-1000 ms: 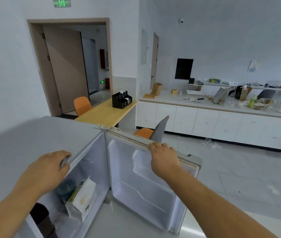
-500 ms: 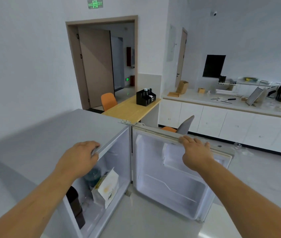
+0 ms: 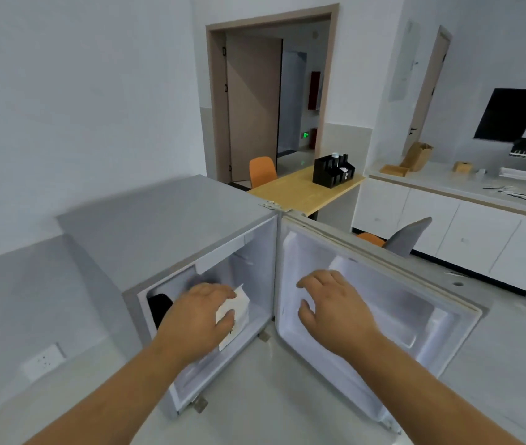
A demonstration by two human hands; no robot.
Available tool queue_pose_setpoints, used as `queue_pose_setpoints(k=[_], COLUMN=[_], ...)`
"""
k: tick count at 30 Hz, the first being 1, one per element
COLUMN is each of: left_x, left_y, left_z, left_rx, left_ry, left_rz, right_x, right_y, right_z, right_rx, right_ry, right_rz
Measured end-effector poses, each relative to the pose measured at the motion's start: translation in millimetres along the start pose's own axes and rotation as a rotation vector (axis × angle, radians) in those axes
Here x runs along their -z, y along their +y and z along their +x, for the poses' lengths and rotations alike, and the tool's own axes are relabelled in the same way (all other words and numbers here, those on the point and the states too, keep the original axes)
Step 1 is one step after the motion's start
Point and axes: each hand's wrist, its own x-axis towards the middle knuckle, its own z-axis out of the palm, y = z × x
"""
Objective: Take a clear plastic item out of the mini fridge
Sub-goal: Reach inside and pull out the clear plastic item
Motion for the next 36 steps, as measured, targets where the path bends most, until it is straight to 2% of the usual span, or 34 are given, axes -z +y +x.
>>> queue_pose_setpoints(k=[3,7,10,16,20,25,29,33,36], left_x=[-35.2,-67.6,-90.0,-146.1,-189.6,-222.5,-238.2,-258.6,-269.8], left_y=[-1.2,-14.4,-28.6,-61.7,-91.3,-109.0,-100.1,-91.3,-86.9], left_z=[-23.7,-29.6,-14.1,43.8,65.4,61.9,53.8,66.8,91.3], left_rx=[0.175,0.425,0.572,0.86,1.008,1.0,1.022,1.012,1.038], left_ry=[-0.083,-0.132,-0.116,-0.034,0.015,0.012,0.038,0.003,0.013], left_rz=[-0.023,-0.191,-0.342,-0.678,-0.701,-0.716,-0.766,-0.836,-0.914], right_x=[-39.9,-96.6,-139.7,-227.9,-279.1,-313.7,-314.3,-307.5,-309.5], right_y=[-25.8,-48.4,-58.4,-66.4,-60.7,-46.9,-27.1,-3.5,5.7], right_z=[3.0,24.1,52.2,117.4,148.0,164.1,169.4,187.7,206.8], right_rx=[0.066,-0.011,-0.172,-0.67,-0.778,-0.764,-0.749,-0.565,-0.41], right_ry=[-0.125,-0.28,-0.371,-0.505,-0.572,-0.575,-0.614,-0.6,-0.512], right_rz=[0.076,0.218,0.368,0.724,0.794,0.773,0.738,0.528,0.308])
